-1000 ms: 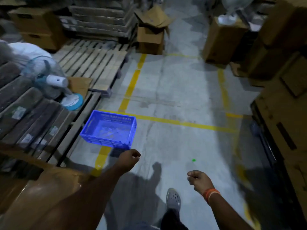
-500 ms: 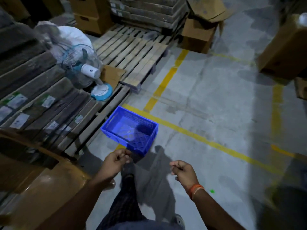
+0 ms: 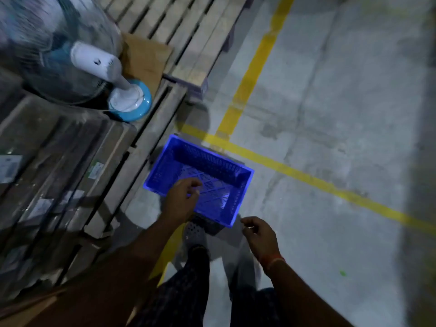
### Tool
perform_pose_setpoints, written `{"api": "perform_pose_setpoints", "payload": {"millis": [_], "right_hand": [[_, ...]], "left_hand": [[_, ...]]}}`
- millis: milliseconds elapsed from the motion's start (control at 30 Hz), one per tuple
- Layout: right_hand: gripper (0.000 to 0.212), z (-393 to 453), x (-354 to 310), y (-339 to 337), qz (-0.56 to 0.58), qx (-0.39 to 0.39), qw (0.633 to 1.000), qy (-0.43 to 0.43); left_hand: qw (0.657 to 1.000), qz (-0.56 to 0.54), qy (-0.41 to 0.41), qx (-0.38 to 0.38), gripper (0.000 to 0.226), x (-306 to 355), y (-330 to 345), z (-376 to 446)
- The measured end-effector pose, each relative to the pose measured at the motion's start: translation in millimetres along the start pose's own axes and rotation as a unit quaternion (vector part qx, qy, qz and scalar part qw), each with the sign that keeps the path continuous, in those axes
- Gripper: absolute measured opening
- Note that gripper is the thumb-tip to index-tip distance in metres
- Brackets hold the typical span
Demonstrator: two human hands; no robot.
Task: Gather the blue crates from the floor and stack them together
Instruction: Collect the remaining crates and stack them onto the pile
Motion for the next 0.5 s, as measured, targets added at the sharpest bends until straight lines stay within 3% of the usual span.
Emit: {"api": "perform_pose_setpoints", "payload": {"millis": [300, 500], "right_hand": [[0.032, 215.2, 136.9, 92.0, -0.109, 0.089, 0.988, 0.058], [0.035, 281.1, 200.5, 121.0, -0.124, 0.13, 0.979, 0.092]], "left_hand": [[0.973, 0.176, -0.137, 0.066, 0.03, -187.5, 101.0, 175.4], [0.939, 0.28, -0.18, 0.088, 0.041, -278.8, 124.9, 258.7]]}}
Point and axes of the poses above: each hand's wrist, its own z-axis towards the middle knuckle, its own y-axis out of the palm, x = y × z, the point moved 2 cm from there along z, towards the middle knuckle, and after that the axes turned 12 degrees about z, right-handed, at the moved point
